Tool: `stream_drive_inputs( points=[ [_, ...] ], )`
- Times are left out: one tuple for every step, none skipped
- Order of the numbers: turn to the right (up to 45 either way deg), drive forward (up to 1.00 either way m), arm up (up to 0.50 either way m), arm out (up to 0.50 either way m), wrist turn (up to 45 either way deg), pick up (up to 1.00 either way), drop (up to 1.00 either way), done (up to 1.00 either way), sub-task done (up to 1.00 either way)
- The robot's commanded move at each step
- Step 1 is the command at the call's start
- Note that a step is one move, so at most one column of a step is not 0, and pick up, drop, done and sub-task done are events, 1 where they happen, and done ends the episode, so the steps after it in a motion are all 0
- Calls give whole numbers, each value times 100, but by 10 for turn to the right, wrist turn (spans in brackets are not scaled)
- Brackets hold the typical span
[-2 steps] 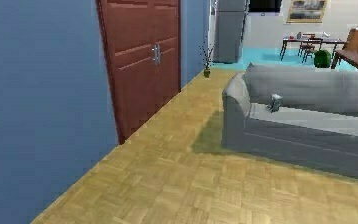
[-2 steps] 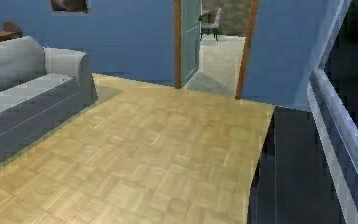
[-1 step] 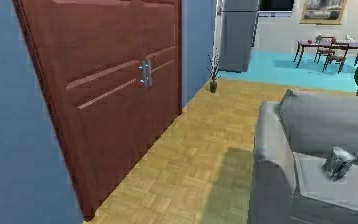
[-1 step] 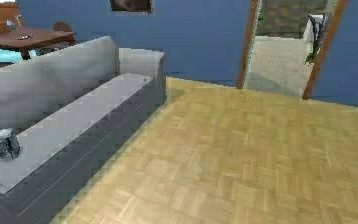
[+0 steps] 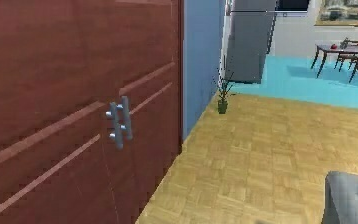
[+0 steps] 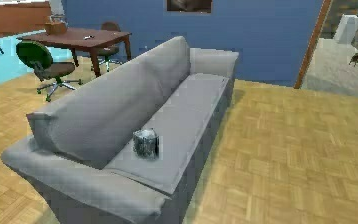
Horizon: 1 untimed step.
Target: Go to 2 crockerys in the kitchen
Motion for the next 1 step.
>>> stream_drive_inputs(
  points=[
    [180,0,0,0,0,0,0,0,0]
  ],
)
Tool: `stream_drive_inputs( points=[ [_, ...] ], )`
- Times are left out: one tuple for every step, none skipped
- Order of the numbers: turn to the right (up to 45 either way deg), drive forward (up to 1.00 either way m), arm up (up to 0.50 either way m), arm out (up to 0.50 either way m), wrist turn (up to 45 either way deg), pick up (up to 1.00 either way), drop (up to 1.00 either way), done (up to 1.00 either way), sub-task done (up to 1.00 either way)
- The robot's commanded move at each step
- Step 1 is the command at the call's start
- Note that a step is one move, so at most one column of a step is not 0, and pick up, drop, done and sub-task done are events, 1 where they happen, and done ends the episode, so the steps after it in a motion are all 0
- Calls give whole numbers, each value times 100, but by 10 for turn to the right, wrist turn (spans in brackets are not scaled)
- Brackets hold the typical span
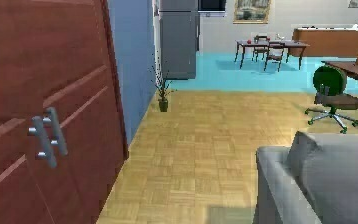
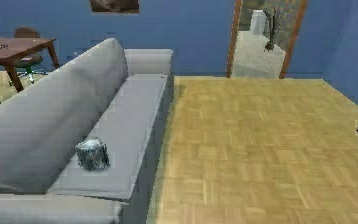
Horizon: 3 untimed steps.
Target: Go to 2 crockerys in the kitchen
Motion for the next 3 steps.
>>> stream_drive_inputs(
  points=[
    [0,100,0,0,0,0,0,0,0],
    [150,0,0,0,0,0,0,0,0],
    [0,15,0,0,0,0,0,0,0]
  ],
)
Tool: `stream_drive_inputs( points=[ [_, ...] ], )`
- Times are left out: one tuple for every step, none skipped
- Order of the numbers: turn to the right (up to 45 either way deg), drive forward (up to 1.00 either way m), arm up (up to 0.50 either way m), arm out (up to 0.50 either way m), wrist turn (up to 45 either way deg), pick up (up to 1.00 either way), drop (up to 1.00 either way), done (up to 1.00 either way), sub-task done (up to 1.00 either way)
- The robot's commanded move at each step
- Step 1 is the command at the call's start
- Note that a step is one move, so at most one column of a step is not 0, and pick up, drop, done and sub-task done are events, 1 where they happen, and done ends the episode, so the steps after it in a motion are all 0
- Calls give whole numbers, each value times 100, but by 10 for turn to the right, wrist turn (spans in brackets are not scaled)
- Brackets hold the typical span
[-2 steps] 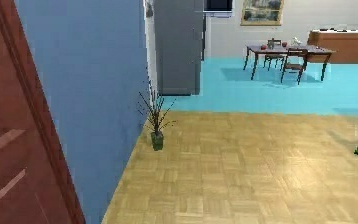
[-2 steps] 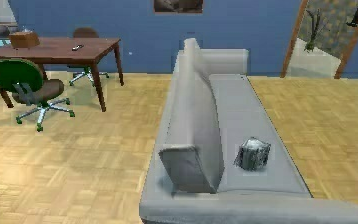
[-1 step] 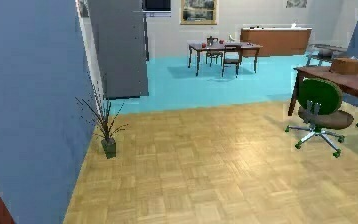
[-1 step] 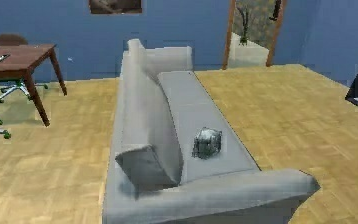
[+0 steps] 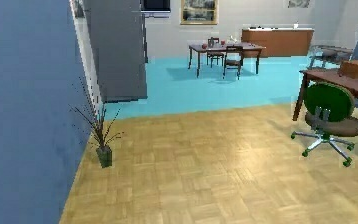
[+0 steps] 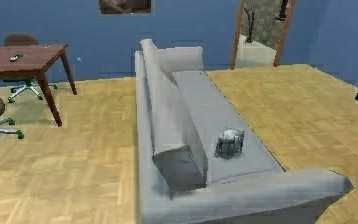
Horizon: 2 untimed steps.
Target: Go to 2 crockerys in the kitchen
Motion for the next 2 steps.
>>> stream_drive_inputs(
  points=[
    [0,100,0,0,0,0,0,0,0],
    [0,100,0,0,0,0,0,0,0]
  ],
)
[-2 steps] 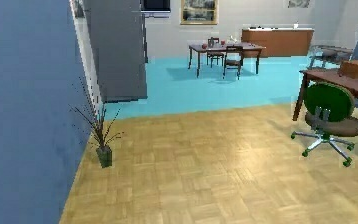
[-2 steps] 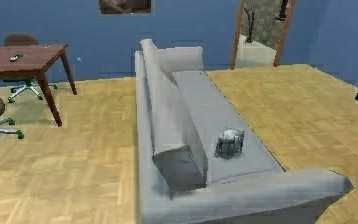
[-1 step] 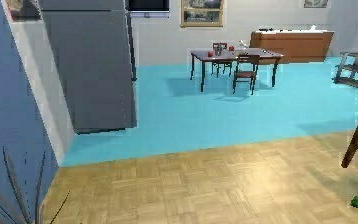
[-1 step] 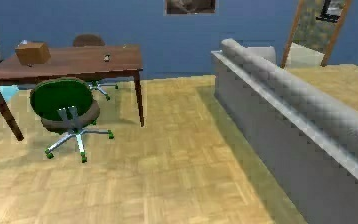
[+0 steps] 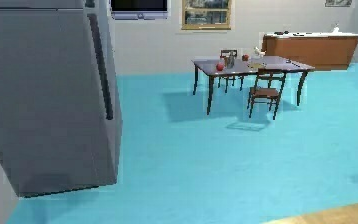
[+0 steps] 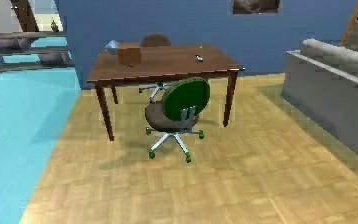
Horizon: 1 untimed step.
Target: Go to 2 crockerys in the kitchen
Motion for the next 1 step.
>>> stream_drive_inputs(
  points=[
    [0,100,0,0,0,0,0,0,0]
  ],
)
